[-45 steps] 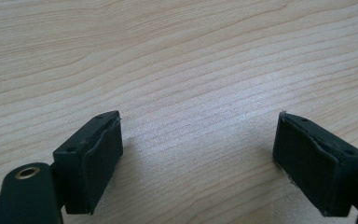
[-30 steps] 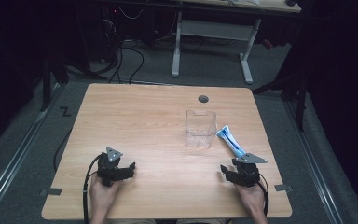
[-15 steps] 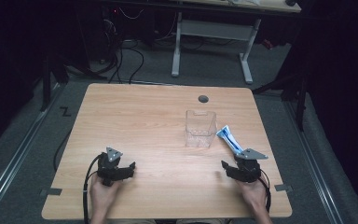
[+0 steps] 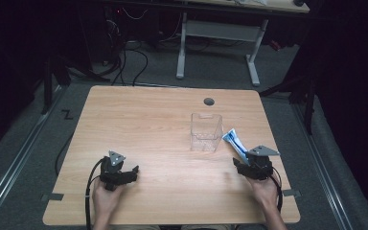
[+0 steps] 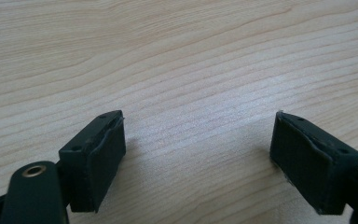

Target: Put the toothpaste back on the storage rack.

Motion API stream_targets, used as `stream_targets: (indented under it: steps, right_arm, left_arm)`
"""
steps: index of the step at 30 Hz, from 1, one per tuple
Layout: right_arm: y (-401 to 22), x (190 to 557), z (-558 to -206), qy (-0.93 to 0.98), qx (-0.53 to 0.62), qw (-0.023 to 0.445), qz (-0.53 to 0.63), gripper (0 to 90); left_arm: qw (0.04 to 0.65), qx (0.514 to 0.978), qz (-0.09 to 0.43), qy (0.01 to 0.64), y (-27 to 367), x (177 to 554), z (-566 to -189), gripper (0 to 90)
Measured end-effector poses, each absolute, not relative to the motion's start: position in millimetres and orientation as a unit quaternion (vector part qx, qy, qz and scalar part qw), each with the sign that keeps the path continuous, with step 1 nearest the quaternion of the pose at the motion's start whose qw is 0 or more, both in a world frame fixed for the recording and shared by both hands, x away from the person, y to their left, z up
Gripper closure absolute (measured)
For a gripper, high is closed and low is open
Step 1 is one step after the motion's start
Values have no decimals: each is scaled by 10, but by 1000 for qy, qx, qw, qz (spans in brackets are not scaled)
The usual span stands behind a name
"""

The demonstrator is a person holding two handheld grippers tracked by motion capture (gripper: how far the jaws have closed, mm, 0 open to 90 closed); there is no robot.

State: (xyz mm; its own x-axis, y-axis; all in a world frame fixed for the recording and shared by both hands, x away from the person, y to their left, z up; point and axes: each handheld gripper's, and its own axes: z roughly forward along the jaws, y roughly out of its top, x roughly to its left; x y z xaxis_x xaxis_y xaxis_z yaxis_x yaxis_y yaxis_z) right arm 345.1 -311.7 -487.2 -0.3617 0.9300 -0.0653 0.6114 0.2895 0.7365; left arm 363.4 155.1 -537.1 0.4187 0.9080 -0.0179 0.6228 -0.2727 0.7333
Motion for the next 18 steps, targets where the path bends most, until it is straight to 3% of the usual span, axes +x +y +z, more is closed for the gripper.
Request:
stream_targets:
  steps: [18]
  right_arm:
    - [-3208, 3678, -4633, 763, 514, 232, 317, 447]
  left_arm:
    - [341, 770, 208, 497, 1552, 3633, -5369, 185]
